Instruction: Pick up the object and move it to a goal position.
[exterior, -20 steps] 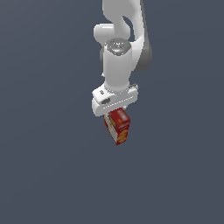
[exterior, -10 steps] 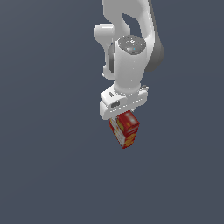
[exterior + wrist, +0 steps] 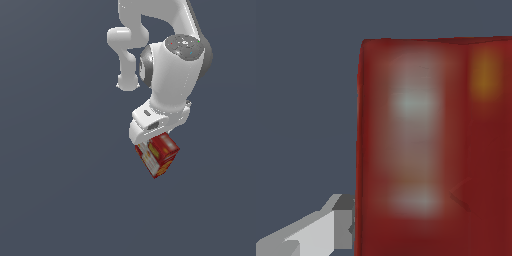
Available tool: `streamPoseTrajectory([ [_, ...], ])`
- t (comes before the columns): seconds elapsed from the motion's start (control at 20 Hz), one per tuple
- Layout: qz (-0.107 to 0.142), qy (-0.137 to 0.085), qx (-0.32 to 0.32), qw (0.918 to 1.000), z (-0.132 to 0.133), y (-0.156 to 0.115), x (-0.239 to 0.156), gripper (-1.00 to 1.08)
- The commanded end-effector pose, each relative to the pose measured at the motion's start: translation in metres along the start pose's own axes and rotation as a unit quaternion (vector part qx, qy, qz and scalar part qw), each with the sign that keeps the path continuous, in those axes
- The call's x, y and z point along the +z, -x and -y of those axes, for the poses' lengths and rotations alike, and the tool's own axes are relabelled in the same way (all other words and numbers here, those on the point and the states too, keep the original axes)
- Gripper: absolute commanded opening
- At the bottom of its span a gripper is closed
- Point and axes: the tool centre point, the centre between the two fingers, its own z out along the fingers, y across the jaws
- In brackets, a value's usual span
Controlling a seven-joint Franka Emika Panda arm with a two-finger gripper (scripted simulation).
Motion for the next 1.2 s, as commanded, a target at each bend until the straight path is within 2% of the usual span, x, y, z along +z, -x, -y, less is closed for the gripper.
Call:
streamPoseTrajectory([
  [0.0,-0.001,0.000,0.000,1.0000,0.006,-0.015,-0.006,-1.00],
  [0.55,-0.001,0.000,0.000,1.0000,0.023,-0.062,-0.024,-1.00],
  [1.15,0.000,0.000,0.000,1.0000,0.027,-0.078,-0.029,-1.00],
])
